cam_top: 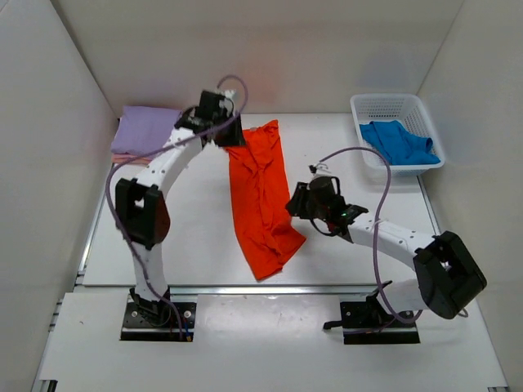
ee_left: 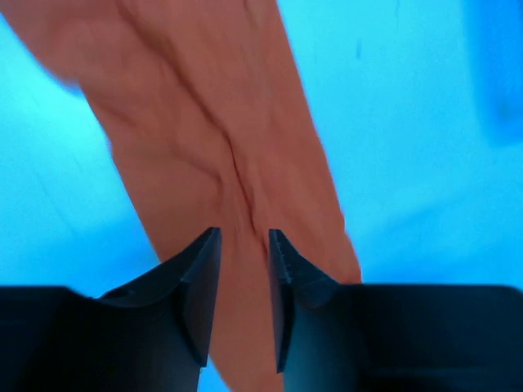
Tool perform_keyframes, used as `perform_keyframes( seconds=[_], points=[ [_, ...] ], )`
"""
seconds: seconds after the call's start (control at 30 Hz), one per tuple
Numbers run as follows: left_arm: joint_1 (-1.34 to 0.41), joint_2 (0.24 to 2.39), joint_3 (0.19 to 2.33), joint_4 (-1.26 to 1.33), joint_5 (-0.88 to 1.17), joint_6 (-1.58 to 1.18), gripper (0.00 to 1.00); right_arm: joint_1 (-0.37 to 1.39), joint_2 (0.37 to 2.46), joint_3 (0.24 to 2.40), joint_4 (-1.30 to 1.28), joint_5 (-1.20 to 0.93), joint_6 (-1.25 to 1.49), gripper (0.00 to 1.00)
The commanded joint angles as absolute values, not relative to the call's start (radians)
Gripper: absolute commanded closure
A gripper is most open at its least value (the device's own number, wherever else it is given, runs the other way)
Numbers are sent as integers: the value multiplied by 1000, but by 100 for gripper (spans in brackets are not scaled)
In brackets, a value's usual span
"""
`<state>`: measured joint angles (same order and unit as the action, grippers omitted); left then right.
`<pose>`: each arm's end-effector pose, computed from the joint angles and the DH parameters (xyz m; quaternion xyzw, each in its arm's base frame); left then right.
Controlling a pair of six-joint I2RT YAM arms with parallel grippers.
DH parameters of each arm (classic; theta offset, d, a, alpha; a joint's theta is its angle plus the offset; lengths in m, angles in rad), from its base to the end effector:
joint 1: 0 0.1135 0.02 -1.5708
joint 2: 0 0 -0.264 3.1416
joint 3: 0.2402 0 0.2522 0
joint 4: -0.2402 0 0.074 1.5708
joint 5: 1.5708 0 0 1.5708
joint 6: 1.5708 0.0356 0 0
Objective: Fold and stack the t-shirts
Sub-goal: Rotate the tshirt 90 degrees
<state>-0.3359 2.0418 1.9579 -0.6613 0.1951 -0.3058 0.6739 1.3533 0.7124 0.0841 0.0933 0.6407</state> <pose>0.4405 -0.1611 0.3141 0.0528 0.9110 -0.2106 0.3508 0.2272 0.1772 0.2151 0.0082 0.8735 0.2641 0.4089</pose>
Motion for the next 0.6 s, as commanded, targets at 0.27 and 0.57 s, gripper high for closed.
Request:
perform_keyframes(
  seconds=[0.27,0.57],
  points=[
    [-554,1426,964,-600,123,-442,52,448,1275,554,-114,-265,384,43],
    [-532,1172,715,-545,186,-555,50,498,1370,505,-9,-348,408,66]
  ],
)
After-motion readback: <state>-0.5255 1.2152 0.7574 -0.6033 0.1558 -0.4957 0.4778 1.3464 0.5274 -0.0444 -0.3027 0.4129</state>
